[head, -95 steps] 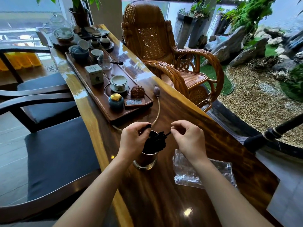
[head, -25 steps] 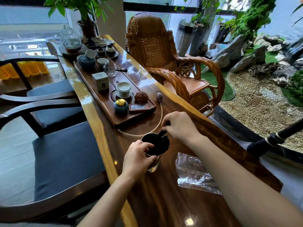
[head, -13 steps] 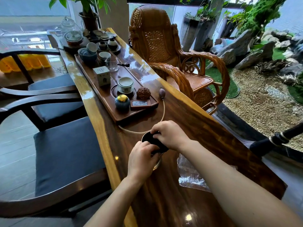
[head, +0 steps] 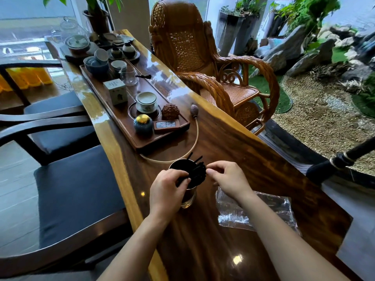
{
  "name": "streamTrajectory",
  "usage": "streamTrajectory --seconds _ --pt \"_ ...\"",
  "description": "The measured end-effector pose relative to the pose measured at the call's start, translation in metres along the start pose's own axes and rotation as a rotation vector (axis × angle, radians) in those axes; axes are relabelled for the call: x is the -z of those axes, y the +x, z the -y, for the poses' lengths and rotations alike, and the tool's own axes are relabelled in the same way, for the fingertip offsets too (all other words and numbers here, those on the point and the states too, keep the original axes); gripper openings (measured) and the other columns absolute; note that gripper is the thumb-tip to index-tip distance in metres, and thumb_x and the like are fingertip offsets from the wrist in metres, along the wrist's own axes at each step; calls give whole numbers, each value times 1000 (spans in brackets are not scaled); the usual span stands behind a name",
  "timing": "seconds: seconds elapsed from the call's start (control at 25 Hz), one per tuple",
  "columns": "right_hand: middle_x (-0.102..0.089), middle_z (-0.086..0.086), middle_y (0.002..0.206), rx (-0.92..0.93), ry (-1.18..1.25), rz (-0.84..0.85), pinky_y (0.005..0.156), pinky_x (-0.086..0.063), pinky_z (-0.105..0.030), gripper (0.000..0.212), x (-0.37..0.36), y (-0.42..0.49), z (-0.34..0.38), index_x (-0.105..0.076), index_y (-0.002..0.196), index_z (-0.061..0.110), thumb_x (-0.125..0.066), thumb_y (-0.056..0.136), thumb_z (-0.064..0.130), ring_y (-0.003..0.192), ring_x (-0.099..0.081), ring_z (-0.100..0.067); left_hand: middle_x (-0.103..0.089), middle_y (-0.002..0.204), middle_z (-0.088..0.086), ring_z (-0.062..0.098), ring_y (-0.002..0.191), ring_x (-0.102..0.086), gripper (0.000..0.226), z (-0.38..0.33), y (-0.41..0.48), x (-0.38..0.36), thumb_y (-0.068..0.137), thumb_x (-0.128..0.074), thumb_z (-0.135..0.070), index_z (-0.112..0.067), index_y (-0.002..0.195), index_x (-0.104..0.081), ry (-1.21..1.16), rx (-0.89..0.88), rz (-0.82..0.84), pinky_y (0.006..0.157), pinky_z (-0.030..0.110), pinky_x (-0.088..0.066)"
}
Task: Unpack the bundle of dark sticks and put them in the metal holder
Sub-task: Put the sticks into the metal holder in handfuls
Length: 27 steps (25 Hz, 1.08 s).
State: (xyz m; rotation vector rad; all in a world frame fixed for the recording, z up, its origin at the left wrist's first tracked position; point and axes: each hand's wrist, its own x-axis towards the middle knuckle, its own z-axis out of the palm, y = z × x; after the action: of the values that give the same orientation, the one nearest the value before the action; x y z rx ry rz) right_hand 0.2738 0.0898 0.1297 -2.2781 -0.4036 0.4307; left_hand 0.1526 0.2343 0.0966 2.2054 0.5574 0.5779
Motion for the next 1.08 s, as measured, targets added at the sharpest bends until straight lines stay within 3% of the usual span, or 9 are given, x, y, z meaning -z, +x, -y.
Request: streamTrajectory --seconds 0.12,0.32,0.56,0.76,0.96,1.08 --pt "-77 1 84 -15 15 -51 80 -61 -47 10 -6 0 4 -78 91 20 -76 86 29 80 -73 -19 -76 99 0 20 93 -68 20 -2 3 0 82 -79 -15 -16 102 -79 11 -6 -1 79 41 -58" --pt "-77 -2 75 -37 22 -112 77 -62 -45 5 -14 -4 6 -75 82 18 -80 81 17 72 -74 -19 -76 102 -2 18 98 -67 21 -8 15 -5 83 -77 -19 -19 104 -78 45 -32 -2 82 38 -58" --pt "-76 2 87 51 -42 -150 83 -60 -43 6 -8 -10 12 -76 91 18 -76 85 18 86 -71 -17 -72 93 -3 20 89 -64 22 -17 27 -16 82 -78 -23 -21 104 -78 147 -134 33 69 35 -57" --pt "-76 3 89 65 -38 -151 83 -61 -42 10 -3 -12 12 -75 97 18 -75 87 18 87 -71 -15 -69 87 -5 18 84 -62 12 -21 32 -20 82 -77 -25 -24 94 -79 231 -226 69 61 27 -46" --pt "-77 -1 94 112 -39 -119 86 -59 -41 27 -3 4 27 -75 113 19 -74 88 29 89 -72 -20 -69 91 -4 16 85 -64 17 -17 28 -16 85 -75 -22 -20 102 -78 107 -113 33 68 34 -57" --pt "-76 -4 107 161 -221 -101 92 -54 -36 25 -9 20 38 -77 112 20 -70 90 31 103 -68 -23 -68 90 -6 12 80 -64 17 -15 28 -11 85 -77 -19 -18 102 -78 3 3 -36 67 23 -53"
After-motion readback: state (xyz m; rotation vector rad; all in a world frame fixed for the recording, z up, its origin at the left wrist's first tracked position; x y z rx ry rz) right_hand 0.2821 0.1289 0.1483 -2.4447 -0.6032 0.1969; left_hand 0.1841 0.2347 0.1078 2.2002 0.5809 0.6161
